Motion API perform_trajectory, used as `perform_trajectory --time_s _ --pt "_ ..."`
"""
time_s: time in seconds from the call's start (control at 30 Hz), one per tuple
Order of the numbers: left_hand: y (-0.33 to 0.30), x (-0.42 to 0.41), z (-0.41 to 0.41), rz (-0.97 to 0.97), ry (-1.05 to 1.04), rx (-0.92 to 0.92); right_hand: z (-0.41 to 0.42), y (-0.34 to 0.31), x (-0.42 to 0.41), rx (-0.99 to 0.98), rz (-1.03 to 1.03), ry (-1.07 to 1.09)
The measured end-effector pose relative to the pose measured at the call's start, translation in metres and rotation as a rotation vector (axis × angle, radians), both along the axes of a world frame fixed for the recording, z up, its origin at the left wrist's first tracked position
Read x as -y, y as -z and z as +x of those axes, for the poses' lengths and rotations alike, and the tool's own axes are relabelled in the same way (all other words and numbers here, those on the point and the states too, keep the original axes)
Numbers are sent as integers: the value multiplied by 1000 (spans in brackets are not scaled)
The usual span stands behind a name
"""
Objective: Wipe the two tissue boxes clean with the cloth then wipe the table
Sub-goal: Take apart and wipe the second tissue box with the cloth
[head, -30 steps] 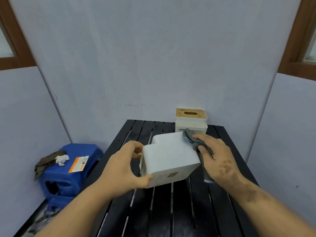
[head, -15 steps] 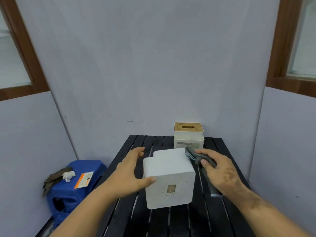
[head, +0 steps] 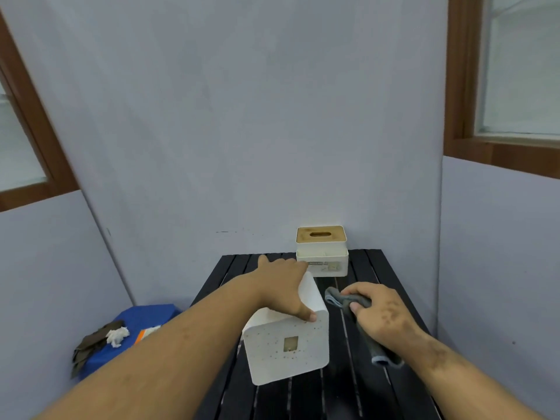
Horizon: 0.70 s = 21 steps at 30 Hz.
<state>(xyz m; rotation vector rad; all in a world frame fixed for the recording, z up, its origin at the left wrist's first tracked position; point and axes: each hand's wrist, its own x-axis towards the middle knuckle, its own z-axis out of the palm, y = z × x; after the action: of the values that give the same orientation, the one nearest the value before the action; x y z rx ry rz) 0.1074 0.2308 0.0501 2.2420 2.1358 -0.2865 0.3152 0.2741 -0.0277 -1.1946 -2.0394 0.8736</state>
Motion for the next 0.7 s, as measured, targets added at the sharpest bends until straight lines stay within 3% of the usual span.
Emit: perform_trajectory --time_s 0.13,0.3,0.5,0.7 --pt "-8 8 -1 11 36 -3 2 1 5 10 -30 -42" --pt "-21 40 -11 194 76 23 8 -4 5 -34 -12 -4" --pt "-6 82 -28 308 18 251 13 -9 5 -150 14 79" --pt "24 108 -44 405 -36 430 1 -15 28 -187 54 26"
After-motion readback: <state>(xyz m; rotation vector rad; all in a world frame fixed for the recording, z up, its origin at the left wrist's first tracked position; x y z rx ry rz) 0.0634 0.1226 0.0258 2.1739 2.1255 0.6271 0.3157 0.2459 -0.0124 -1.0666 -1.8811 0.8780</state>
